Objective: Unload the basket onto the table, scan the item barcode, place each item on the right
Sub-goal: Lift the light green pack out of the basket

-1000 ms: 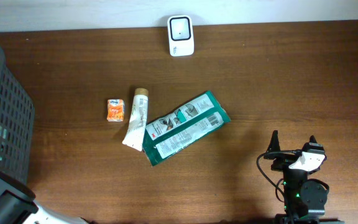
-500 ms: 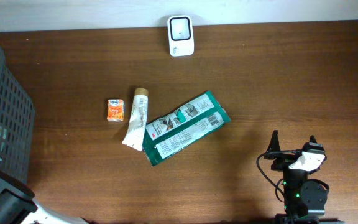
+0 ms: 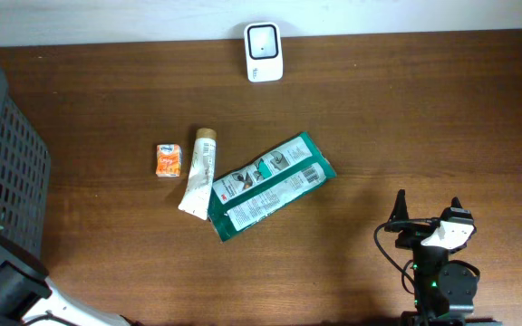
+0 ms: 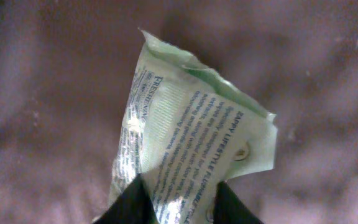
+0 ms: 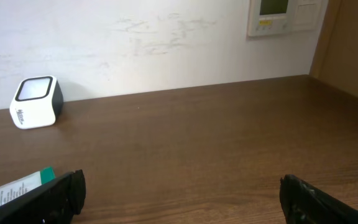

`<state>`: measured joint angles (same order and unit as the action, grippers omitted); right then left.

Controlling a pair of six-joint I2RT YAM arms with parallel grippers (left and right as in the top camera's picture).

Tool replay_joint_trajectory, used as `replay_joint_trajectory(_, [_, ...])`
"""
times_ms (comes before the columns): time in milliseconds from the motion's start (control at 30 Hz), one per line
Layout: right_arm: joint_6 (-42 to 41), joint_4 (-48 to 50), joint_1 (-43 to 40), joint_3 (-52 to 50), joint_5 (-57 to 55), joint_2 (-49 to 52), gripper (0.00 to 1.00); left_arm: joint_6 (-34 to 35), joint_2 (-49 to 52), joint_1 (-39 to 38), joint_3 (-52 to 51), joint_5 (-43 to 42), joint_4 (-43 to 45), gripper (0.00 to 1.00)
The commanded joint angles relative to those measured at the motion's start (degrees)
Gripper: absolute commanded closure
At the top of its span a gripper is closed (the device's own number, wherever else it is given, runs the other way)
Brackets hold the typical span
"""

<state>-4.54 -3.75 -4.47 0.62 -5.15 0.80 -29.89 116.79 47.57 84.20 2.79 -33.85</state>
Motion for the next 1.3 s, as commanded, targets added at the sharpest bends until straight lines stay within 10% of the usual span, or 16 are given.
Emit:
replay_joint_trajectory(0, [-0.17, -0.35, -0.42, -0.31, -0.90, -0.44, 0.02, 0.31, 3.19, -0.92, -0.13, -2.14, -1.77, 0.97])
replay_joint_trajectory(733, [-0.17, -0.35, -0.42, -0.31, -0.90, -0.44, 0.02, 14.73, -25.59, -3.61, 20.33, -4.39, -8.35, 1.00])
replay_joint_trajectory(1267, [-0.17, -0.35, -0.42, -0.31, -0.87, -0.44, 0.02, 21.55, -20.72, -52.70, 19.87, -7.67, -18.23, 1.00])
